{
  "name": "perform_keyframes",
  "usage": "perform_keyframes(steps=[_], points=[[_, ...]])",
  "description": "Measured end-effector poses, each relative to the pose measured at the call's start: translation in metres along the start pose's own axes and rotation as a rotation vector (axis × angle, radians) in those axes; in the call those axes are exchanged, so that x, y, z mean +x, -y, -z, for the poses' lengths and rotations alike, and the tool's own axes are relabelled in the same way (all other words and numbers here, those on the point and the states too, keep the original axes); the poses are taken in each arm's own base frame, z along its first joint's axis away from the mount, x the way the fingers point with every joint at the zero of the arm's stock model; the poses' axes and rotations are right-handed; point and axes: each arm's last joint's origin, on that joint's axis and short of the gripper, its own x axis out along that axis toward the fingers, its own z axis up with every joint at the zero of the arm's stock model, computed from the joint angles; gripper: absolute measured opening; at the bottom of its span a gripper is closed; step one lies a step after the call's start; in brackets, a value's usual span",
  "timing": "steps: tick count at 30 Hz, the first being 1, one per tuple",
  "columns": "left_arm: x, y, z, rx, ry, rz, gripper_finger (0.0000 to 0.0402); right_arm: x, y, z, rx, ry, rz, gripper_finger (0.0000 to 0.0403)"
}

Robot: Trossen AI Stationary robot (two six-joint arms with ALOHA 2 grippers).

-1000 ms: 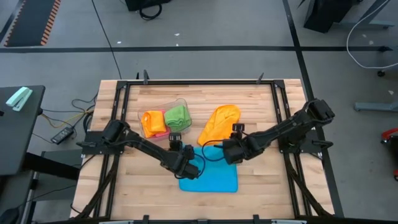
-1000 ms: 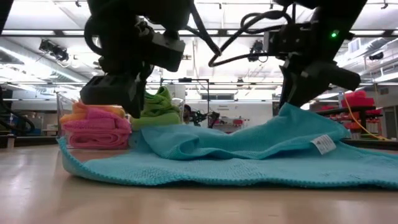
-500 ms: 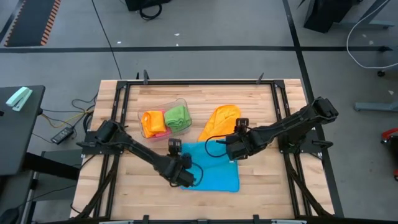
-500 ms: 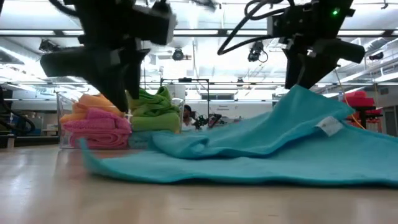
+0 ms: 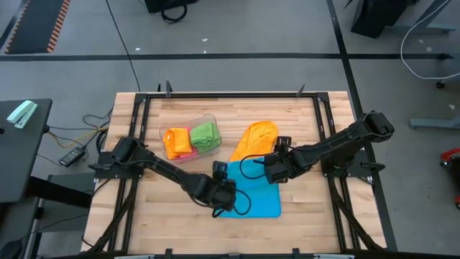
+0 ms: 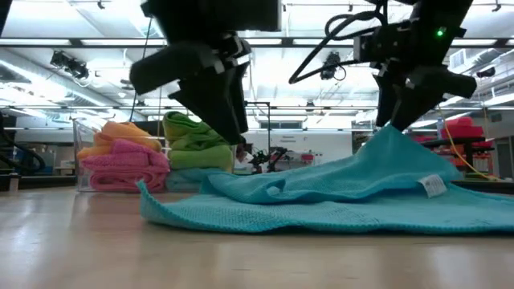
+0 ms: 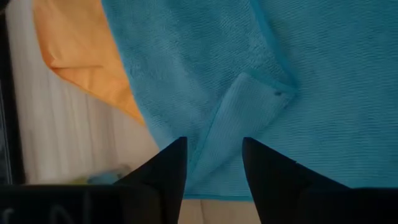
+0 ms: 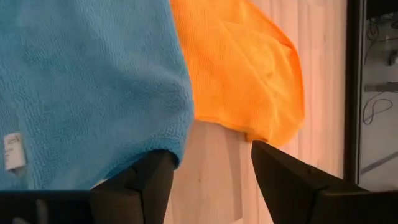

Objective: Fold microfiber towels
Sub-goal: Fold the blue microfiber towel

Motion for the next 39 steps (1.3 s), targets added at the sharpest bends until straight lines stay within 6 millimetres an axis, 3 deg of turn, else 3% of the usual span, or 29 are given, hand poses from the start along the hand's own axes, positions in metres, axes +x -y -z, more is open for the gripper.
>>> perform_keyframes(steps=[9, 17, 28, 39], points=[[0.009, -0.013, -0.001, -0.042, -0.014, 0.049, 0.0148, -0.006, -0.001, 0.000, 0.001, -0.082, -0.156, 0.0289], [0.007, -0.009, -0.003, -0.044, -0.002, 0.092, 0.0134, -0.010, 0.003, 0.012, 0.024, -0.200, -0.156, 0.0298], [0.013, -0.017, -0.016, -0.156, 0.109, 0.113, 0.0149, -0.038, -0.019, 0.023, 0.038, -0.018, -0.163, 0.0298], [0.056, -0.026, -0.015, -0.183, 0.053, 0.195, 0.0182, -0.053, -0.033, 0.033, 0.024, 0.080, -0.118, 0.0298]])
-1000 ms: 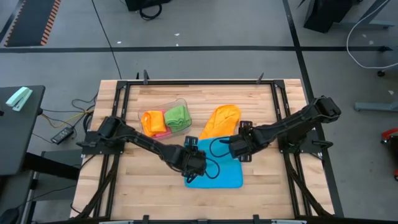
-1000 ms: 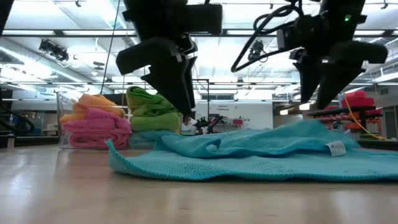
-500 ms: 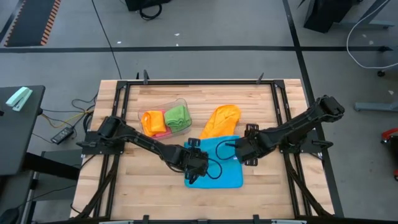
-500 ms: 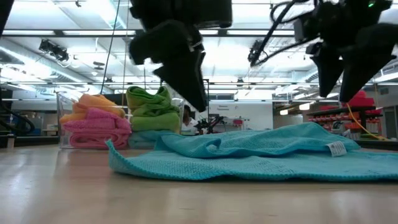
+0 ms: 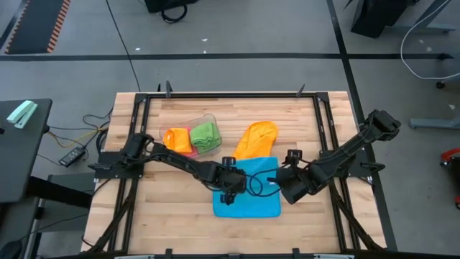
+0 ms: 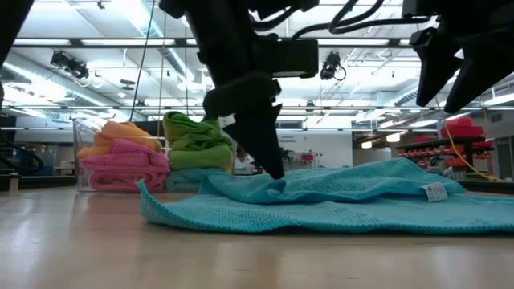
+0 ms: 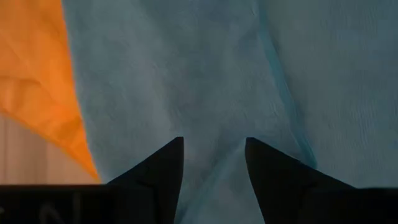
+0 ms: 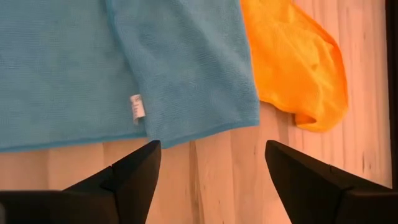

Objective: Fold microfiber towels
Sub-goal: Fold the blue microfiber towel

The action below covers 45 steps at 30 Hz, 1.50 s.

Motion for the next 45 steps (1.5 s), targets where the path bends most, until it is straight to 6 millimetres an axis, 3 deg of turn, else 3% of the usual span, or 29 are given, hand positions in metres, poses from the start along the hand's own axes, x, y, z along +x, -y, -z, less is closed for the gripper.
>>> perform_keyframes(steps=[11, 29, 33, 39, 45], points=[[0.011, -0.002, 0.004, -0.041, -0.056, 0.150, 0.0164, 0.000, 0.000, 0.000, 0.011, 0.007, 0.007, 0.0298], [0.005, 0.013, 0.016, 0.022, -0.172, 0.245, 0.0110, 0.000, 0.000, -0.001, 0.009, 0.019, 0.017, 0.0298], [0.005, 0.014, 0.016, 0.052, -0.170, 0.250, 0.0085, 0.000, 0.000, -0.002, 0.011, 0.023, 0.015, 0.0298], [0.004, 0.015, 0.017, 0.066, -0.171, 0.251, 0.0010, 0.000, -0.001, -0.003, 0.019, 0.034, 0.007, 0.0298], [-0.003, 0.018, 0.016, 0.090, -0.173, 0.244, 0.0008, 0.000, -0.003, -0.004, 0.027, 0.053, -0.006, 0.0298]])
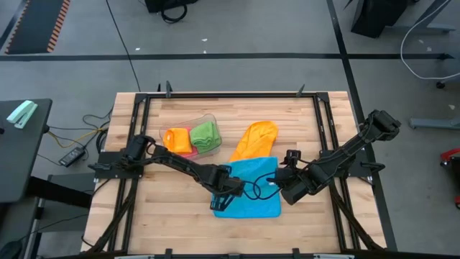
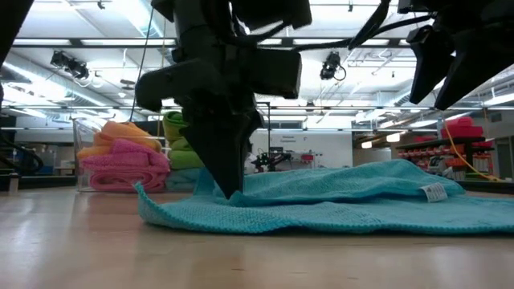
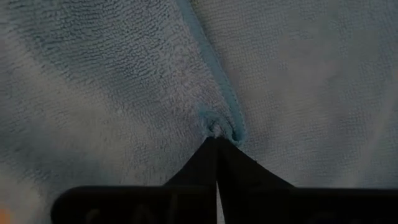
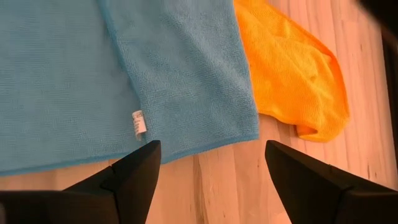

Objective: Fold microfiber towels
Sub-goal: Fold the blue microfiber towel

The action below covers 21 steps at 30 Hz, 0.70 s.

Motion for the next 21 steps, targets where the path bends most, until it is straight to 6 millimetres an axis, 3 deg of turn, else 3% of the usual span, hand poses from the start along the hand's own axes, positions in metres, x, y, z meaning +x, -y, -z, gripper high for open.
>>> perform_keyframes(steps=[9, 15, 21], points=[[-0.039, 0.012, -0.001, 0.031, 0.032, -0.235, 0.0012, 0.005, -0.014, 0.000, -0.062, 0.100, -0.063, 0.0298], [-0.041, 0.018, 0.009, 0.021, -0.042, -0.304, 0.0010, 0.030, -0.029, 0.019, -0.123, 0.216, -0.077, 0.0298], [-0.042, 0.024, 0.011, 0.011, -0.053, -0.311, 0.0014, 0.043, -0.031, 0.028, -0.079, 0.264, -0.061, 0.0298]])
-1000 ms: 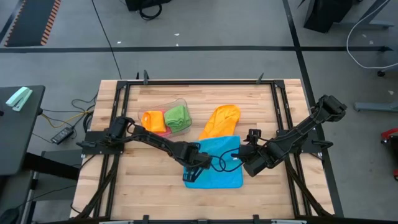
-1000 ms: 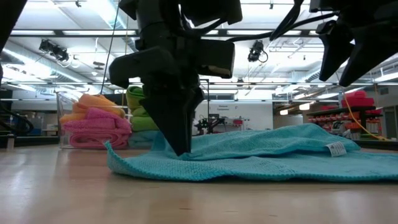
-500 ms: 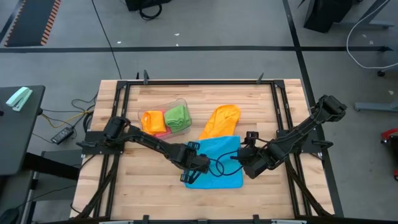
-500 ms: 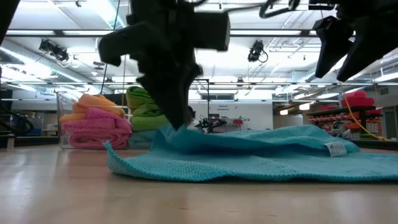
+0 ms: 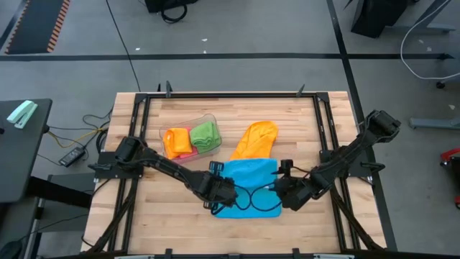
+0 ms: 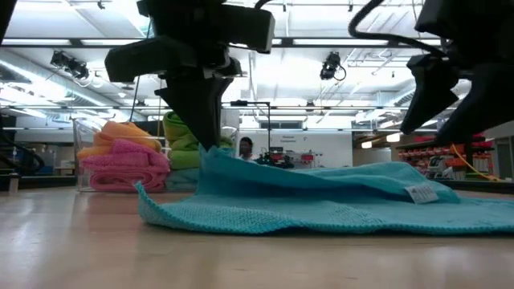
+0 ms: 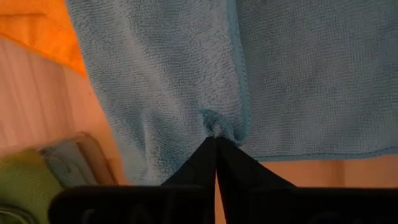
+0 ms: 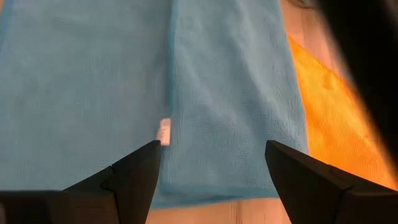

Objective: Fold microfiber towels
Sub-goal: Fold the blue microfiber towel

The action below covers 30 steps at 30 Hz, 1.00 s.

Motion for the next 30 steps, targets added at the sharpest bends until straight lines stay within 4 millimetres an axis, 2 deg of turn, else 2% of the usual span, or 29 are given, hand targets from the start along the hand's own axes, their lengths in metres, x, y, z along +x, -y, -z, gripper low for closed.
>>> perform_keyframes(steps=[4, 7, 10, 14, 19, 25, 30], points=[[-0.001, 0.002, 0.000, -0.023, 0.006, 0.004, 0.0006, 0.003, -0.008, 0.003, -0.018, 0.036, -0.002, 0.0295], [-0.001, 0.002, 0.000, -0.046, 0.006, 0.005, 0.0015, 0.007, -0.017, 0.006, -0.049, 0.047, 0.019, 0.0286], [-0.001, 0.002, 0.000, -0.057, 0.006, 0.005, 0.0025, 0.014, -0.026, 0.012, -0.066, 0.033, 0.041, 0.0275], [-0.001, 0.002, 0.000, -0.057, 0.006, 0.005, 0.0017, 0.027, -0.035, 0.020, -0.088, 0.003, 0.074, 0.0263], [-0.001, 0.002, 0.000, -0.057, 0.007, 0.006, 0.0006, 0.031, -0.036, 0.022, -0.092, 0.013, 0.127, 0.0251], [-0.001, 0.002, 0.000, -0.059, 0.007, 0.005, 0.0027, 0.031, -0.037, 0.022, -0.104, 0.014, 0.117, 0.0229], [-0.001, 0.002, 0.000, -0.060, 0.007, 0.005, 0.0018, 0.031, -0.037, 0.022, -0.098, 0.004, 0.102, 0.0214]])
